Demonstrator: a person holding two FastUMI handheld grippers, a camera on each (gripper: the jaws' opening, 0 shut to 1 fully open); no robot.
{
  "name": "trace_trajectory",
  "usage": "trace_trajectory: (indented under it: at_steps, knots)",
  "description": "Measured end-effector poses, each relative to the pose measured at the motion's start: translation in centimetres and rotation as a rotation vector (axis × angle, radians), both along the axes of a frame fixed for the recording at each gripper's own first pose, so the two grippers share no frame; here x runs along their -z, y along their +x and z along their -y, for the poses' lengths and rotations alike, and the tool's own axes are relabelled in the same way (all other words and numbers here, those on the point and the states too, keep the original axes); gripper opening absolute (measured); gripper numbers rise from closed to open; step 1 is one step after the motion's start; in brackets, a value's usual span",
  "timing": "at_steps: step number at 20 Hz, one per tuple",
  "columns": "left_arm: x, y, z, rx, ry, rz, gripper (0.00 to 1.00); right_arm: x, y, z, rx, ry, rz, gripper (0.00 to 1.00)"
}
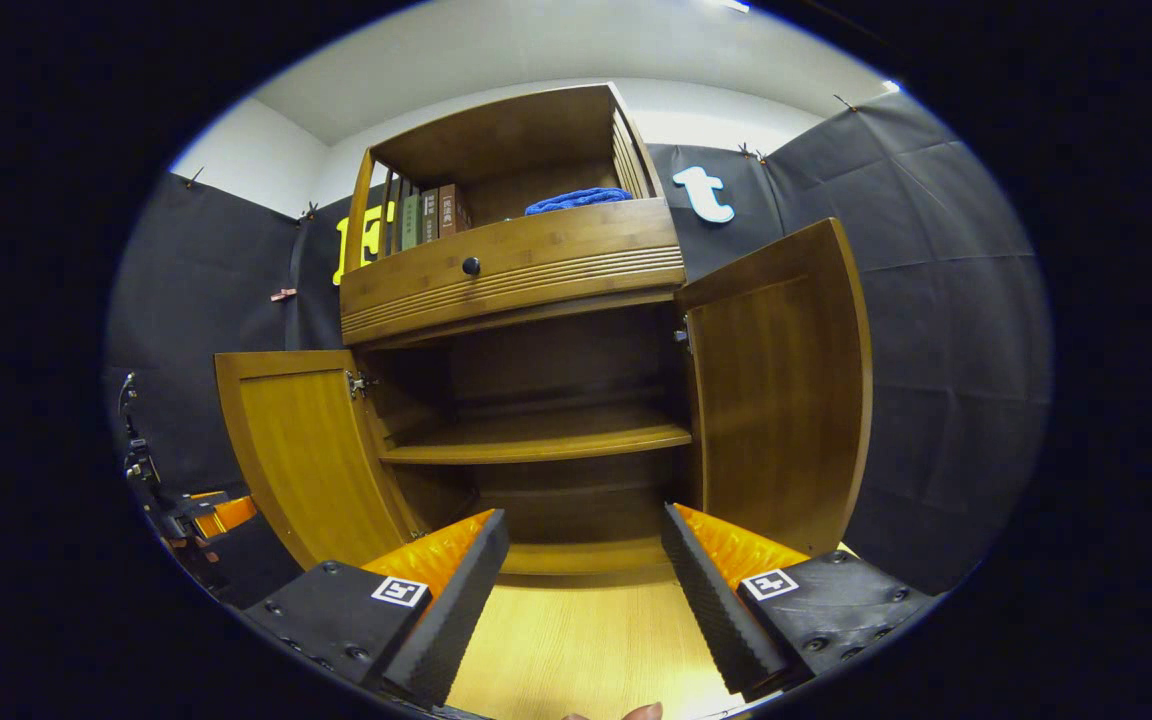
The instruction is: Open the right door of the double-door shoe cabinet with the right hand, and open the left door with the left hand.
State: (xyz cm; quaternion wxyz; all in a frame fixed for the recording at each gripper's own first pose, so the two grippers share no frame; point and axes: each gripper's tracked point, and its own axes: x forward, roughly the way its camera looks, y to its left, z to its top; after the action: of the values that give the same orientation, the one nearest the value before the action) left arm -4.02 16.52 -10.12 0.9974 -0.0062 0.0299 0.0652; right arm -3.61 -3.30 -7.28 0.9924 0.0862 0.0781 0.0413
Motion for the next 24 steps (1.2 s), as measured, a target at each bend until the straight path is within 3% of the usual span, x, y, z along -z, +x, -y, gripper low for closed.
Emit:
trace_trajectory:
  at_steps: [13,19,24]
  knots:
    - [-3.5,-0.7,10.8,0.15,-0.095,0.051,0.95,-1.1,0.4,-0.6,-0.001,-0.039,0.047,0.98]
    - [-3.2,0.0,13.6,0.177,-0.103,0.04,0.95,-1.3,0.1,-0.8,0.005,-0.05,0.054,0.98]
    - [-2.9,-0.2,13.3,0.159,-0.107,0.032,0.95,-1.1,-0.3,-0.8,0.014,-0.065,0.054,0.98]
